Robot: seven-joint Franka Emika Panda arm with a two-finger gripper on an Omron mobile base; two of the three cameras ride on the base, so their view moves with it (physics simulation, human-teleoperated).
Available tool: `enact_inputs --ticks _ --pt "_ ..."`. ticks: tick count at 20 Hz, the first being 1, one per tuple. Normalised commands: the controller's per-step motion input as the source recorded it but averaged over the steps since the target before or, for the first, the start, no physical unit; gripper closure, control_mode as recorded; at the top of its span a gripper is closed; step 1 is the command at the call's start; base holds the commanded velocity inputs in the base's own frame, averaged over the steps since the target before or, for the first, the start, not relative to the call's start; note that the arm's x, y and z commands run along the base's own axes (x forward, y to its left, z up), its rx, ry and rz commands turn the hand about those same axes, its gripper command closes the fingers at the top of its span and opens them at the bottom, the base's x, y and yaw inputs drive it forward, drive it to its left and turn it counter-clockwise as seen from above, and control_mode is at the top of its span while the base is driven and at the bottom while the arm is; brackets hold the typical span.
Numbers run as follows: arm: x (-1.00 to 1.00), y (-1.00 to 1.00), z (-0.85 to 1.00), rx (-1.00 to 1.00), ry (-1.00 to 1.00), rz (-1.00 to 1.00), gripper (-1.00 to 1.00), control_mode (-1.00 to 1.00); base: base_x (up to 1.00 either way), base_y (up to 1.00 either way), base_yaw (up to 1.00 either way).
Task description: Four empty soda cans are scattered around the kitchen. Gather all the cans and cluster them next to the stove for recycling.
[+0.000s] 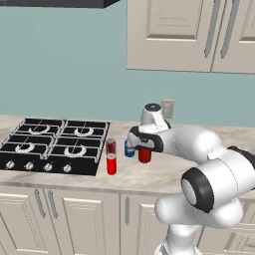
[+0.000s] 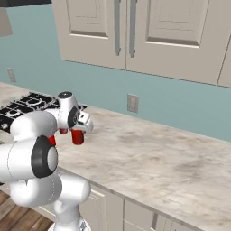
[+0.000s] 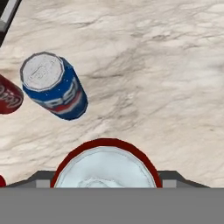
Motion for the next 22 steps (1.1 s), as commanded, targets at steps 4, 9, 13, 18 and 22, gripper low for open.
enact_inputs --ticks 4,9,13,18,22 --pt "0.47 0.05 -0.07 0.01 0.01 0.08 1.0 -1.0 0.0 0.0 0.0" --pt "0.38 0.31 -0.19 0.0 0.06 0.13 1.0 -1.0 0.0 0.0 0.0" --pt "0.02 0.38 -0.31 0.0 0.05 0.08 1.0 -1.0 0.0 0.0 0.0" --pt "0.0 0.15 -0.39 0.0 0.02 0.05 1.0 -1.0 0.0 0.0 0.0" --pt "-0.02 0.06 -0.44 0.0 0.0 0.03 1.0 -1.0 0.0 0.0 0.0"
